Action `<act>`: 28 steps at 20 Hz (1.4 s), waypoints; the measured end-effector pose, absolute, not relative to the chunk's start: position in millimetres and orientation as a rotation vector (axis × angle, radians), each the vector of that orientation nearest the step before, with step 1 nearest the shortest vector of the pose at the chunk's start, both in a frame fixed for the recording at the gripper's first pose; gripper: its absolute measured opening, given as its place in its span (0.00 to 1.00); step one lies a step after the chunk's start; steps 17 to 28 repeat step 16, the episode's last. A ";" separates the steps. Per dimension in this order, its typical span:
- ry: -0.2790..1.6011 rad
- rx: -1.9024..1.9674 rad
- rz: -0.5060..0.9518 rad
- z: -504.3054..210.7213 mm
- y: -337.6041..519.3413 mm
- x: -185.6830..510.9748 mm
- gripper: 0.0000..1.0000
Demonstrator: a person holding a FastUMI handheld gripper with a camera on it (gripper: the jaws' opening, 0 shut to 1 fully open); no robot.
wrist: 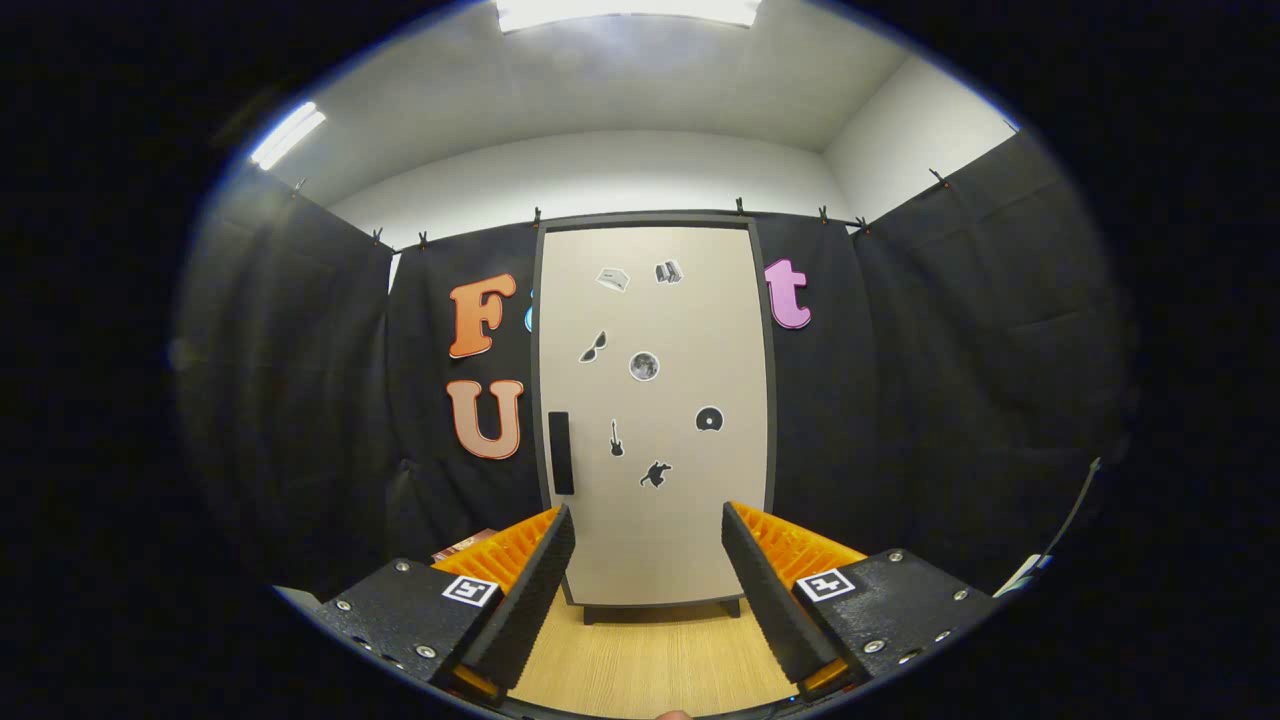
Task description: Open the shoe cabinet door, grab the shoes and put them into the shoe cabinet, then close the shoe cabinet door.
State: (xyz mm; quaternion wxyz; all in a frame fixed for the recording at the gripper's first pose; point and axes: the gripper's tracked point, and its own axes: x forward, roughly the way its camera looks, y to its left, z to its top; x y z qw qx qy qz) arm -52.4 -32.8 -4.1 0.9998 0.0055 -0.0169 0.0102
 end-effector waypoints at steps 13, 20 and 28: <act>-0.042 0.018 0.012 -5.7 -30.8 -49.7 0.93; -0.040 0.015 0.011 -6.9 -30.7 -48.9 0.93; -0.040 0.015 0.011 -6.9 -30.7 -48.9 0.93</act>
